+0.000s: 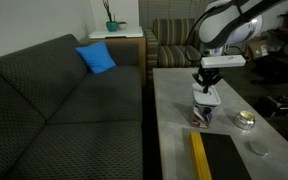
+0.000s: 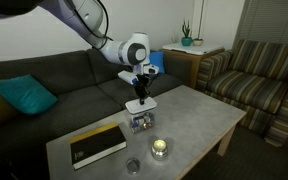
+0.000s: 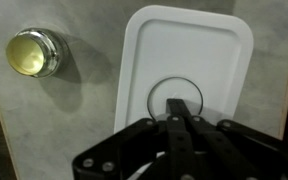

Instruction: Place the white lid on the container and push the button

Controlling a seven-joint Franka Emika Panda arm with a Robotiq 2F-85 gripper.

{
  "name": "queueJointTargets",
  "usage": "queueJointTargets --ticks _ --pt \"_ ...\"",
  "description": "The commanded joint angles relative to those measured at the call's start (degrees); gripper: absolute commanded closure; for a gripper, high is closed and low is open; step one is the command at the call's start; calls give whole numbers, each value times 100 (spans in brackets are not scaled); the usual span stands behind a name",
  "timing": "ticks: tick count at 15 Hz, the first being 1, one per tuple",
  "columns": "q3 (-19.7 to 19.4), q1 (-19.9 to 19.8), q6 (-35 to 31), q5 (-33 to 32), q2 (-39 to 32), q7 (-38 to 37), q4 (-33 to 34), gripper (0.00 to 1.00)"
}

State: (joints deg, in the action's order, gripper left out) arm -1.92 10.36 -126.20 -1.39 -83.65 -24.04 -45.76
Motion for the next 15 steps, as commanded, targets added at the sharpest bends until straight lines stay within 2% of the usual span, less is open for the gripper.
queueJointTargets --ticks 1,9,15 --pt "-129 -2 255 -162 215 128 -269 100" --pt "74 -103 67 -125 582 842 -600 100" --pt "75 -82 -338 -134 1130 948 -1278 100"
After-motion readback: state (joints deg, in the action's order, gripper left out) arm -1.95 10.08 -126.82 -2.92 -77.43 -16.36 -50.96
